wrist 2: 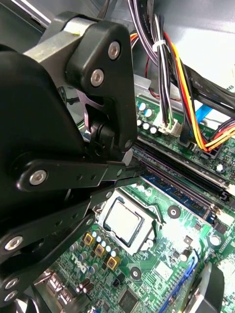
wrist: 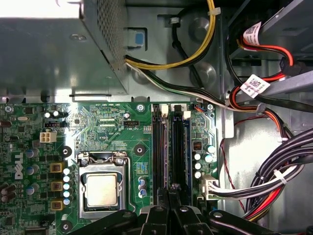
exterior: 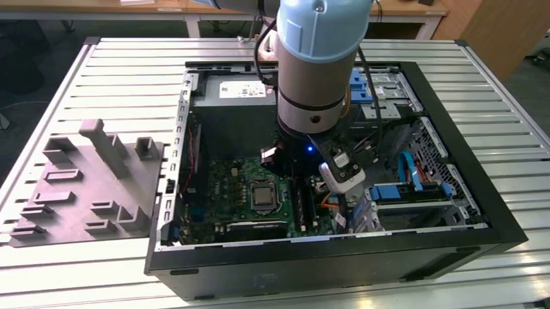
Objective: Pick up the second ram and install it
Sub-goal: 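Insert the second ram into the second slot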
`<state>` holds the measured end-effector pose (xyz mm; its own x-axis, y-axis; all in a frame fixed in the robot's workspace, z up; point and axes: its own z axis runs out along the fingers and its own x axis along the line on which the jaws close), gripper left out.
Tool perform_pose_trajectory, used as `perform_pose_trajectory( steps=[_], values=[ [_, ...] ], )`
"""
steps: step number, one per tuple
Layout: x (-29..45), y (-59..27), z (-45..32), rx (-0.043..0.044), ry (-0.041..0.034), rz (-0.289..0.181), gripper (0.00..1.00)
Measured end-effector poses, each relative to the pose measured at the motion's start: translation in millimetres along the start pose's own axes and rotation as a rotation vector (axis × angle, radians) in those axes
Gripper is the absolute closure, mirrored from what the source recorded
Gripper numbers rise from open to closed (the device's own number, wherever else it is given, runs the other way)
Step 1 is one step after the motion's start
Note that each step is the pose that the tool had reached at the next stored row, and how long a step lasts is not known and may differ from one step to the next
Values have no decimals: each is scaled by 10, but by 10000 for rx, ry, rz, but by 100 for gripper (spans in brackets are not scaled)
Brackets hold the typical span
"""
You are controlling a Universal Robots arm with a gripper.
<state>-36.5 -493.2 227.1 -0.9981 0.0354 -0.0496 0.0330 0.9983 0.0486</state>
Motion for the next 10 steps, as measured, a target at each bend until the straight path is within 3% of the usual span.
perform_pose_trajectory(
  steps=[10],
  values=[
    [-5, -1, -6, -55, 2, 3, 89]
  ],
)
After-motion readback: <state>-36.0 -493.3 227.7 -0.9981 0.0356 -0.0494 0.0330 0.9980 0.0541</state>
